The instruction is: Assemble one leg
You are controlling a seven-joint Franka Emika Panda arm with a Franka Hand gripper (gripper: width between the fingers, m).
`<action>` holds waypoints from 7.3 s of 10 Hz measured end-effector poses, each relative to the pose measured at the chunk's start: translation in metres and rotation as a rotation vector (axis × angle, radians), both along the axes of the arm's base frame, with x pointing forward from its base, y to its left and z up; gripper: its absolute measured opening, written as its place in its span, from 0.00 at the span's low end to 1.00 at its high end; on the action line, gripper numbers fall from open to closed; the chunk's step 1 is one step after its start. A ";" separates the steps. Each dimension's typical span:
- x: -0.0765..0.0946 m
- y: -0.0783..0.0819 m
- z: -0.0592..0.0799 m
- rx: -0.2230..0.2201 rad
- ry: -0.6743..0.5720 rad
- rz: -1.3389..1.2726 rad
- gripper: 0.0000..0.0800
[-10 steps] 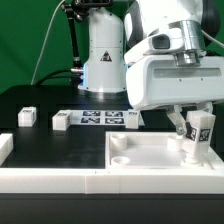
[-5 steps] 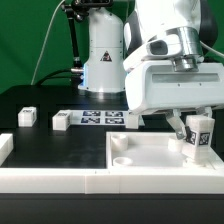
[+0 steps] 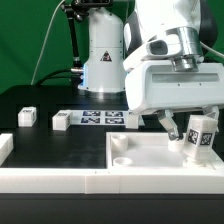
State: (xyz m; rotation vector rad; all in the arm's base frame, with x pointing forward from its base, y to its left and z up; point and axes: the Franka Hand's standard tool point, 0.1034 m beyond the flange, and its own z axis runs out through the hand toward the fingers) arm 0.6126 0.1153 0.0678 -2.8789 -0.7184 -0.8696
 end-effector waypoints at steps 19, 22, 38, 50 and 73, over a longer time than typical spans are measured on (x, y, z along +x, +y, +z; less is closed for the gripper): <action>0.013 0.010 0.025 -0.119 0.566 0.022 0.81; 0.011 0.005 0.018 -0.118 0.540 0.026 0.79; 0.012 0.001 0.016 0.166 0.604 -0.911 0.37; 0.011 0.007 0.015 0.091 0.599 -0.749 0.80; 0.016 0.001 0.014 0.119 0.493 -0.642 0.37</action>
Offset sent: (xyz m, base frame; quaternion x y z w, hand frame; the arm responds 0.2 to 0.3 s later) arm 0.0000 0.0000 0.0000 0.0000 0.0000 0.0000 1.0000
